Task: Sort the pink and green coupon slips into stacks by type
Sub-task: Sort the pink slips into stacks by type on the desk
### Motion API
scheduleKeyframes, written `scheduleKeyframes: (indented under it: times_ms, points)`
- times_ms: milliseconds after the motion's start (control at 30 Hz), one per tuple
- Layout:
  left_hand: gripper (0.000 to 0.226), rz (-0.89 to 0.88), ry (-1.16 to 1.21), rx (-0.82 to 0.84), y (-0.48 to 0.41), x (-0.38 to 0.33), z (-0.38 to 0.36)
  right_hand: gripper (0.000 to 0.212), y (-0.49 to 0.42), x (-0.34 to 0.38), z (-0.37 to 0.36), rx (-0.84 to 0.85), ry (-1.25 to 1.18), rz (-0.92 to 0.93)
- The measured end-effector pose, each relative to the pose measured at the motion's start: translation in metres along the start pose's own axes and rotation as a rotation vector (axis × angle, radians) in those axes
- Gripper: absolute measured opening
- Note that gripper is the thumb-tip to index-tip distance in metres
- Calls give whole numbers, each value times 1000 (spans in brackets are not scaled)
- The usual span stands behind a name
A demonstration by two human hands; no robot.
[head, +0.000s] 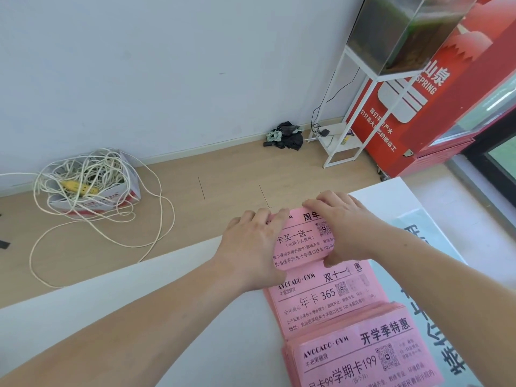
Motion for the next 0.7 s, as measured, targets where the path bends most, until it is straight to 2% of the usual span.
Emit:
scheduleKeyframes:
  times_ms: [167, 300, 367, 433, 567, 700]
  points:
    - [126, 19, 21, 19, 0, 3, -5, 125, 1, -1, -9, 22, -141, -38]
    - [136, 86, 108, -1, 17, 9, 1, 154, 11, -13, -11, 49, -196, -121]
    - [126, 135, 162, -56, 35, 17, 4, 162, 19, -24, -11, 62, -248, -200]
    - [112, 169, 213, -126, 52, 23, 2, 159, 27, -32, -13, 73, -300, -270]
    - [83, 140, 331, -147, 66, 13, -8, 143, 35, -35, -24, 48, -379, -314]
    - [72, 149, 312, -128, 55, 4, -11, 127, 35, -37, -25, -14, -455, -350]
Point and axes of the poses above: each hand's wrist, its own y-axis away from the middle knuckle, its own z-axis out of the back of the hand, x = y × z, the point moved 8 cm from there along -y, towards the middle knuckle, and after that the axes turned 2 degrees about -z, right-handed, at the moved point
